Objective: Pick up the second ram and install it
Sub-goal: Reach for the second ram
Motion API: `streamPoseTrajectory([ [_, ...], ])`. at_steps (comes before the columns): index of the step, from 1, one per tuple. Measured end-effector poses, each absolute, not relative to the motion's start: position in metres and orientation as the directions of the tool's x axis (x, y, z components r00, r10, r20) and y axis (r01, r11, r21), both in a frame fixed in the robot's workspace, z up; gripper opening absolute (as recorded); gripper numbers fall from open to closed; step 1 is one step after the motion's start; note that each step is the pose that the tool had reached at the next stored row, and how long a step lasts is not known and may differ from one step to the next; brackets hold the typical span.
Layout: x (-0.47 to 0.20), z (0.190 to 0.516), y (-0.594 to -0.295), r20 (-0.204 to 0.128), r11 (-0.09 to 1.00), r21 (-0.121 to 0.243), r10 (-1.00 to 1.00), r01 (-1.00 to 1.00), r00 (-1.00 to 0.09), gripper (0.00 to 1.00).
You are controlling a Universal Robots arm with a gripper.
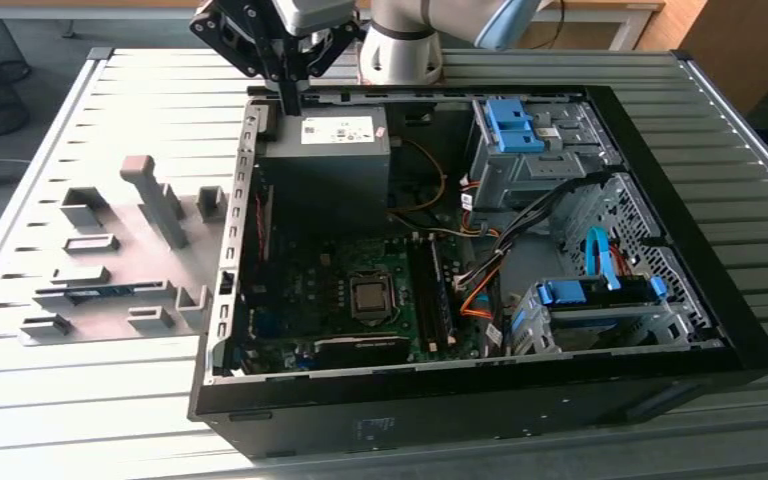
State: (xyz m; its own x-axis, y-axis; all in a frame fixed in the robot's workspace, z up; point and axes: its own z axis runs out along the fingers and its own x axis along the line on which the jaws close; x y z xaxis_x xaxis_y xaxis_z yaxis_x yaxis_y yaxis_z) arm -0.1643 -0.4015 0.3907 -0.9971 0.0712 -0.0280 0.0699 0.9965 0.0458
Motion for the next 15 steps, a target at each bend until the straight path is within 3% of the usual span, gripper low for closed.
streamPoseTrajectory([
  [15, -0.180, 0.390, -0.402, -0.028, 0.997, 0.046, 0.071, 0.070, -0.997, 0.11],
])
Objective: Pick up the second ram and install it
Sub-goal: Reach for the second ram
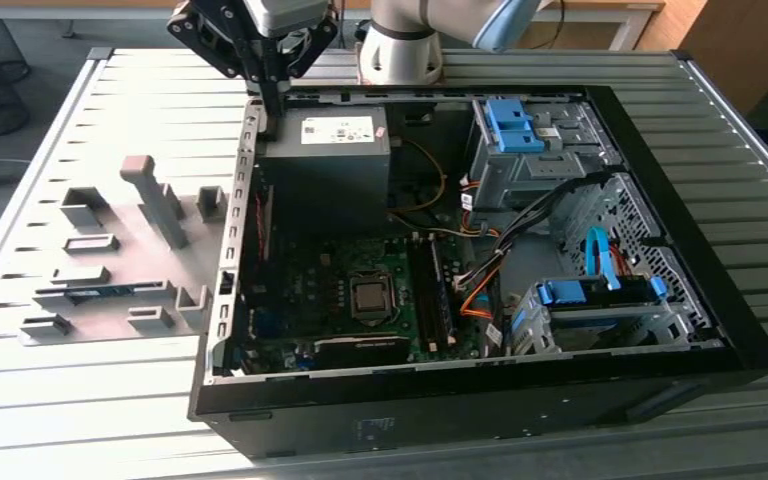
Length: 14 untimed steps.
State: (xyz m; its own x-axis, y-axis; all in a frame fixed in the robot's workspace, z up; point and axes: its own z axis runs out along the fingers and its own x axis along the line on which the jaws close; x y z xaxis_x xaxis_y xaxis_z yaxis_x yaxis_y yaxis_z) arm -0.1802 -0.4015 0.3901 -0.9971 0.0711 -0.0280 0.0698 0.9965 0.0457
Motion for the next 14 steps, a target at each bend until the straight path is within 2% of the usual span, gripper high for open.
streamPoseTrajectory([
  [14, -0.198, 0.390, -0.401, -0.028, 0.997, 0.046, 0.071, 0.070, -0.997, 0.11],
])
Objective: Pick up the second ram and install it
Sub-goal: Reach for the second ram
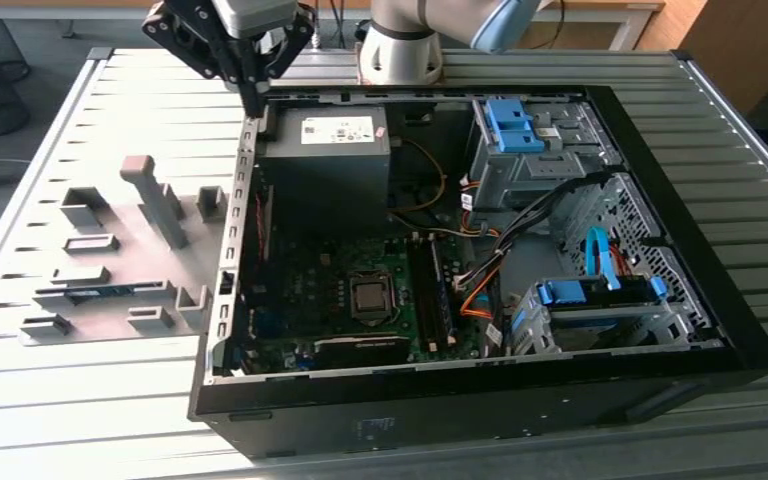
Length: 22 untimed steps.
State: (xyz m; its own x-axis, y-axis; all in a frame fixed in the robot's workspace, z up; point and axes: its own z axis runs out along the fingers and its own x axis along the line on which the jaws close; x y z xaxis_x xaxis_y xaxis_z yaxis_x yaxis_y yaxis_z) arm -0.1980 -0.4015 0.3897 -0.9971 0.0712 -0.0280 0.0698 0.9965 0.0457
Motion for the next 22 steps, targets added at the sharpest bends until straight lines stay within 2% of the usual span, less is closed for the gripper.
streamPoseTrajectory([
  [22, -0.220, 0.389, -0.401, -0.028, 0.997, 0.046, 0.071, 0.070, -0.997, 0.11],
])
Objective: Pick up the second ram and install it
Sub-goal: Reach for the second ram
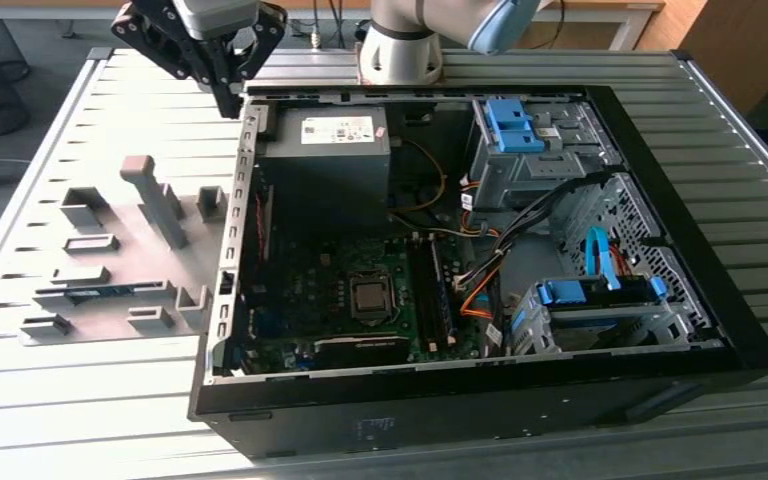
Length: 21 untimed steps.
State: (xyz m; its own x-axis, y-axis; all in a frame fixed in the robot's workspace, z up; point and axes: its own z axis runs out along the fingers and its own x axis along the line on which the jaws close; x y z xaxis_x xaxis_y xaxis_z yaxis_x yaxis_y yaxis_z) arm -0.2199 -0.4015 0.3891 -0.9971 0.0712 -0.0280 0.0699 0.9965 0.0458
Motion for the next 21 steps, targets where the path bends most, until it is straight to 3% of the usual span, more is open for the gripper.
streamPoseTrajectory([
  [21, -0.272, 0.388, -0.411, -0.028, 0.997, 0.046, 0.059, 0.058, -0.998, 0.11],
])
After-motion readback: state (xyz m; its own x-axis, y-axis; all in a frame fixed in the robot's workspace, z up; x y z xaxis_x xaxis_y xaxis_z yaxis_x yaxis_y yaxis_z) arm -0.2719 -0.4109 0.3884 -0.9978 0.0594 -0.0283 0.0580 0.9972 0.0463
